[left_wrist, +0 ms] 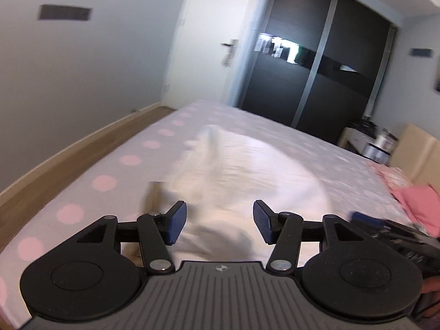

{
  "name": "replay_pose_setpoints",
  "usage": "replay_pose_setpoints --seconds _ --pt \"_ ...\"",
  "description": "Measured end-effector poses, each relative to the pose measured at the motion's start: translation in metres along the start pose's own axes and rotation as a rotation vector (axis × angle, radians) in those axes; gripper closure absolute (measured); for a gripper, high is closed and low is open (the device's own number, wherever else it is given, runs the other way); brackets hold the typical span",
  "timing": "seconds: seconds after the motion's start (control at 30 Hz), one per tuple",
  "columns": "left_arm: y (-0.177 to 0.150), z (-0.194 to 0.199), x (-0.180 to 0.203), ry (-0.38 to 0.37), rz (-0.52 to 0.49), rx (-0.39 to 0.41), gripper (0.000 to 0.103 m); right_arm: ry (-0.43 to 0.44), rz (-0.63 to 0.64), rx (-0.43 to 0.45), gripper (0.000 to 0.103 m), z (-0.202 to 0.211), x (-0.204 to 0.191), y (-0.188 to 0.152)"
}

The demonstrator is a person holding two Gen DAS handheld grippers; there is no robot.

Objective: Fold clothes
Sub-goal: 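Place the folded garment onto the clothes stack and open both grippers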

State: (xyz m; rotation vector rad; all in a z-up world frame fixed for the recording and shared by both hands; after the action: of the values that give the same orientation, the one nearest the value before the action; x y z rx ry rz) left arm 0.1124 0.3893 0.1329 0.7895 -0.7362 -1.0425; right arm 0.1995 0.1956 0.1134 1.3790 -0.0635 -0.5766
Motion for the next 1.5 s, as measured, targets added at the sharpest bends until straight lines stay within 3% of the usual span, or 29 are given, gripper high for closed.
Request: replay_pose_setpoints --seconds 0.13,0.2,0.27,0.4,0.6,0.77,0.9,1.1,1.23,1.33,1.43,1.47,1.5 --pt "-0.004 -0.001 0.024 -0.017 -0.048 -0.019 0.051 0.033 0.125 -0.1 0.067 -0.016 -0.033 -0.022" --pt "-0.008 -0.008 0.03 -0.003 -0.071 -0.038 0.051 0.03 0.135 -0.179 0.066 -0.026 -0.039 -0.043" --pt "-0.015 -0.015 0.029 0.012 -0.082 -0.061 0.051 0.033 0.125 -0.2 0.065 -0.027 -0.038 -0.05" --pt "-0.019 -0.017 0.021 0.049 -0.091 -0.043 0.051 0.055 0.106 -0.184 0.063 -0.017 -0.032 -0.036" --pt "0.0 -0.017 0.014 0.11 -0.147 0.038 0.051 -0.064 0.114 -0.079 0.06 -0.01 0.003 0.017" --pt "0.035 -0.043 0.006 0.112 -0.087 0.08 0.051 -0.15 0.011 -0.02 0.062 -0.037 0.045 0.052" --pt "0.037 -0.076 -0.009 0.148 -0.039 0.033 0.054 -0.158 0.009 -0.046 0.062 -0.071 0.056 0.05" --pt "0.019 -0.097 -0.034 0.151 0.022 -0.037 0.053 -0.175 -0.032 -0.132 0.062 -0.113 0.074 0.016" --pt "0.021 -0.087 -0.033 0.149 0.012 -0.014 0.052 -0.167 -0.023 -0.121 0.061 -0.109 0.072 0.018" --pt "0.029 -0.07 -0.023 0.178 -0.037 0.028 0.053 -0.15 -0.019 -0.104 0.049 -0.089 0.067 0.027" --pt "0.032 -0.045 -0.003 0.197 -0.093 0.061 0.052 -0.145 -0.007 -0.09 0.047 -0.058 0.061 0.035" --pt "0.032 -0.036 0.005 0.193 -0.107 0.069 0.052 -0.15 0.001 -0.089 0.038 -0.044 0.059 0.036" --pt "0.032 -0.029 0.015 0.18 -0.118 0.073 0.049 -0.155 0.008 -0.088 0.035 -0.029 0.057 0.037"
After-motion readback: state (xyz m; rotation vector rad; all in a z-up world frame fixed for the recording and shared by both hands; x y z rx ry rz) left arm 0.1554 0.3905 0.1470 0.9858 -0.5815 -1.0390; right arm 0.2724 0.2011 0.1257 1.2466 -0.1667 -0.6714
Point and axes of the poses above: each gripper's, at about its wrist camera, not at the fingertips, and z roughly against the way its jaws point, x to its right, y to its top, the point moved 10 cm from there along -z, roughly the way its jaws point, and after that the axes turned 10 degrees about y, right-handed, at the moved point
